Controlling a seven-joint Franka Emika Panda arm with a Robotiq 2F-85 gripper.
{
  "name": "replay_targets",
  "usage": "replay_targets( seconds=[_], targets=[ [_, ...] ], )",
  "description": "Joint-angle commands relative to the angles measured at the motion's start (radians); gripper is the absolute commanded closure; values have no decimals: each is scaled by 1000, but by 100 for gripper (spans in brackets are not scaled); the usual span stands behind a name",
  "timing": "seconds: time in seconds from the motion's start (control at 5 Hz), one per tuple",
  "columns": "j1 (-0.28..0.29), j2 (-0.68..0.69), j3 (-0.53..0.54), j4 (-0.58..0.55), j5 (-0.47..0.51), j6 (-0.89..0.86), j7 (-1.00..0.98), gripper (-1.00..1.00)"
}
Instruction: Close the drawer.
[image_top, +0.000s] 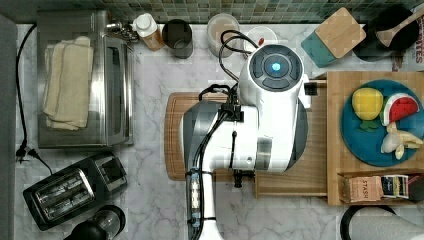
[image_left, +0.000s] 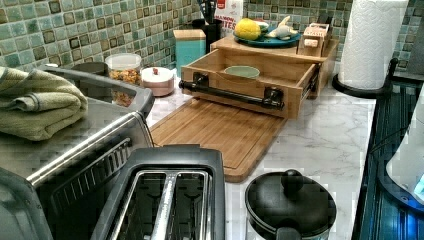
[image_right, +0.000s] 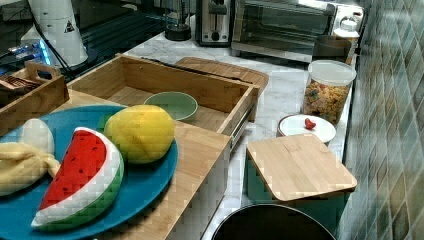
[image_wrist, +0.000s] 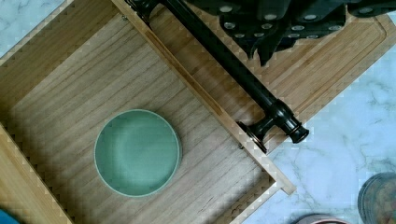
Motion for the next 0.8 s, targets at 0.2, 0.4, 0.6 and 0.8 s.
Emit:
replay_targets(
  seconds=[0.2, 0.4, 0.6, 0.8],
  targets=[
    [0, 0, 0, 0, 0, 2, 0, 100],
    [9, -64, 24, -80, 24, 58, -177, 100],
    [51, -72, 62, -84, 46, 61, -221, 100],
    [102, -109, 96, -161, 38, 156, -266, 100]
  ],
)
